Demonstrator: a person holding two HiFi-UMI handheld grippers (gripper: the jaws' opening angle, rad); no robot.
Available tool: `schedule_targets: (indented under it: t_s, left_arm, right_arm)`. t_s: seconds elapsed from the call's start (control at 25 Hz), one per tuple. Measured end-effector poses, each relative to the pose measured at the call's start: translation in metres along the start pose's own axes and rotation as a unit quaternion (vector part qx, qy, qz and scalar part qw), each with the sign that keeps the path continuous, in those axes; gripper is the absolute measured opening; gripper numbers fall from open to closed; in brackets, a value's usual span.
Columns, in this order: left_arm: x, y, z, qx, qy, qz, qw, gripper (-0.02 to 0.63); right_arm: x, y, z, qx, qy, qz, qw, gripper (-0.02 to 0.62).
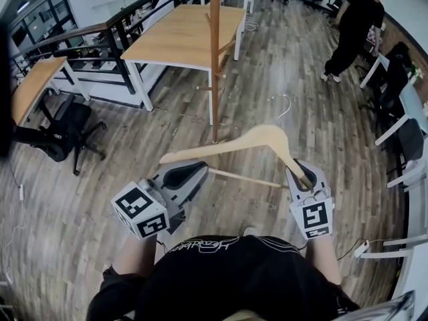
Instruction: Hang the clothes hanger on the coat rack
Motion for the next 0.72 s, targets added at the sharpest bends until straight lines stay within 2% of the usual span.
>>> schedule_targets:
  t_s: [0.24, 0.6, 0.72]
  left_arm:
    - [0.014, 0.045, -0.001, 0.026, 0.011, -0.006, 0.9996, 0.017]
    - [0.035, 0.149, -0.008, 0.077, 0.026, -0.032, 0.9962, 0.017]
    - [0.035, 0.181, -0.015, 0.086, 0.027, -0.036, 0.9953, 0.017]
  right_arm:
    - [-0.01, 0.023, -0.054, 0.021, -0.011, -0.021, 1.0, 0.098]
    - [-0.034, 0.06, -0.173, 0.059, -0.043, -0.055, 0.996, 0.099]
    - [-0.046, 0.069, -0.208, 0.057, -0.065, -0.059, 0.995, 0.098]
Point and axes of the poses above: the fingertips, and each gripper's own axes: y forward along the fingers, z to its left, x out of its top, the point moved 6 cm from there along -y, backward along the fingers, and after that the axes turned 13 degrees about x, right-handed, at the moved point
